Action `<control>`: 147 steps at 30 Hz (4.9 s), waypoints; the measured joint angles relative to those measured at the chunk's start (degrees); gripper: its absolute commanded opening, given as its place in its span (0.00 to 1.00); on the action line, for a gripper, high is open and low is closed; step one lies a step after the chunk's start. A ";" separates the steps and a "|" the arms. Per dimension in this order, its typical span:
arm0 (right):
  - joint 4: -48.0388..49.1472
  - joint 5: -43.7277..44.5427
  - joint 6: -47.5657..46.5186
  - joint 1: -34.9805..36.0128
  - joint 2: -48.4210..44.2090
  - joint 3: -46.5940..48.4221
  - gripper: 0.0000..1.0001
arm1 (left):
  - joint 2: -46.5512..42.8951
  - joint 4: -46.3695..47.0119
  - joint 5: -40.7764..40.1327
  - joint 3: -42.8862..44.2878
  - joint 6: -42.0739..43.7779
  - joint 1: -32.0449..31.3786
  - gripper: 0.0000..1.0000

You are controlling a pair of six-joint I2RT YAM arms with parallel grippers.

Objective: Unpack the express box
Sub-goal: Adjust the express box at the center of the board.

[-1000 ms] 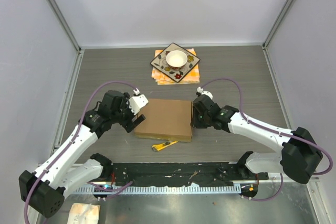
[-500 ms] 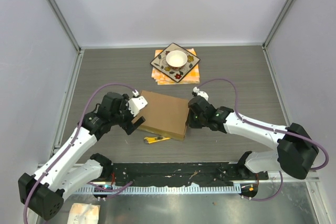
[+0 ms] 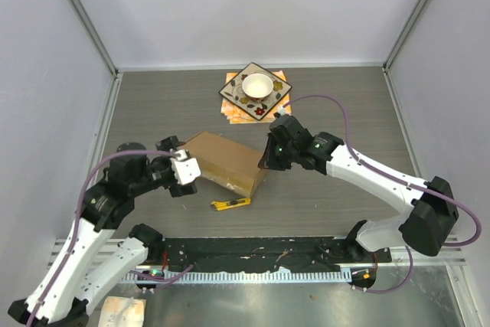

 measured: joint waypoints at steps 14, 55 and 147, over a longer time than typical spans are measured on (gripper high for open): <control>0.26 -5.70 1.27 -2.25 1.27 1.42 0.02 | -14.25 -2.97 7.89 -12.57 20.87 0.00 1.00; 9.27 -9.70 -13.94 -9.79 47.56 35.41 0.10 | -12.72 33.53 7.23 -47.65 49.11 0.00 1.00; -1.33 -11.32 -25.77 -15.13 28.17 31.74 0.40 | 2.14 33.03 -8.46 -3.23 13.62 -1.42 1.00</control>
